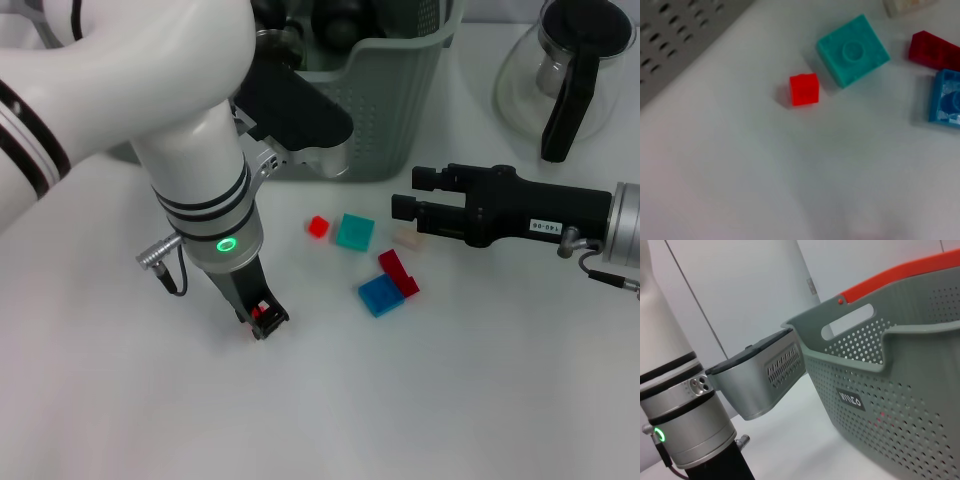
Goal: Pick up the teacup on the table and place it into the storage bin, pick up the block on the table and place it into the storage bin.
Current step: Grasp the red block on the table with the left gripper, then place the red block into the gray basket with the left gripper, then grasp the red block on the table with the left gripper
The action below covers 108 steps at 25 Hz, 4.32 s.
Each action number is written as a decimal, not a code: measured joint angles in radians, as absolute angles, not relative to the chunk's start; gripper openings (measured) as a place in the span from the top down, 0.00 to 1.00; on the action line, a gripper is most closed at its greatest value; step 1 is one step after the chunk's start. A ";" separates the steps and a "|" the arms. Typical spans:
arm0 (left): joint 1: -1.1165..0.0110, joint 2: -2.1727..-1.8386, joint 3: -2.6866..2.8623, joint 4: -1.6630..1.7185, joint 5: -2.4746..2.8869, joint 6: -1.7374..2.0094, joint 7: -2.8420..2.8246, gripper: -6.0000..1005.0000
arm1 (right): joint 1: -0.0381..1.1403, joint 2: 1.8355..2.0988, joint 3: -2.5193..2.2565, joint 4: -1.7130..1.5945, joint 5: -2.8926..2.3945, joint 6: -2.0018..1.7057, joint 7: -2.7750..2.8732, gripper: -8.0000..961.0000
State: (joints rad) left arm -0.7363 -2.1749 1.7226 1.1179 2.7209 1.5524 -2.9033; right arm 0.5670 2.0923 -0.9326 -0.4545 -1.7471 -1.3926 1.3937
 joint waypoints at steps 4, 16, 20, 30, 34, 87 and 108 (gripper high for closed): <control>-0.736 -2.175 1.728 1.121 2.721 1.554 -2.904 0.73 | 0.567 2.092 -0.933 -0.454 -1.746 -1.384 1.393 0.33; -0.647 -2.168 1.332 1.277 2.524 1.705 -2.662 0.82 | 0.571 2.094 -0.933 -0.452 -1.749 -1.372 1.397 0.33; -0.662 -2.140 0.907 1.119 2.282 1.852 -2.382 0.82 | 0.566 2.094 -0.933 -0.452 -1.745 -1.377 1.397 0.33; -0.698 -1.957 0.561 0.627 1.719 1.915 -2.129 0.82 | 0.571 2.094 -0.933 -0.453 -1.749 -1.376 1.397 0.33; -0.702 -1.949 0.541 0.639 1.605 1.898 -2.176 0.82 | 0.567 2.094 -0.934 -0.453 -1.750 -1.377 1.391 0.33; -0.526 -2.039 0.688 0.863 1.546 1.799 -1.746 0.36 | 0.559 2.094 -0.893 -0.440 -1.742 -1.395 1.399 0.33; -0.429 -2.067 0.739 0.778 1.874 1.936 -1.487 0.35 | 0.563 2.093 -0.859 -0.449 -1.743 -1.399 1.438 0.33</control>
State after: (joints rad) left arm -0.4289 -2.0673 0.7385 0.7775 1.8740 1.9356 -1.4867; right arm 0.5635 2.0929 -0.8588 -0.4495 -1.7426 -1.3989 1.4380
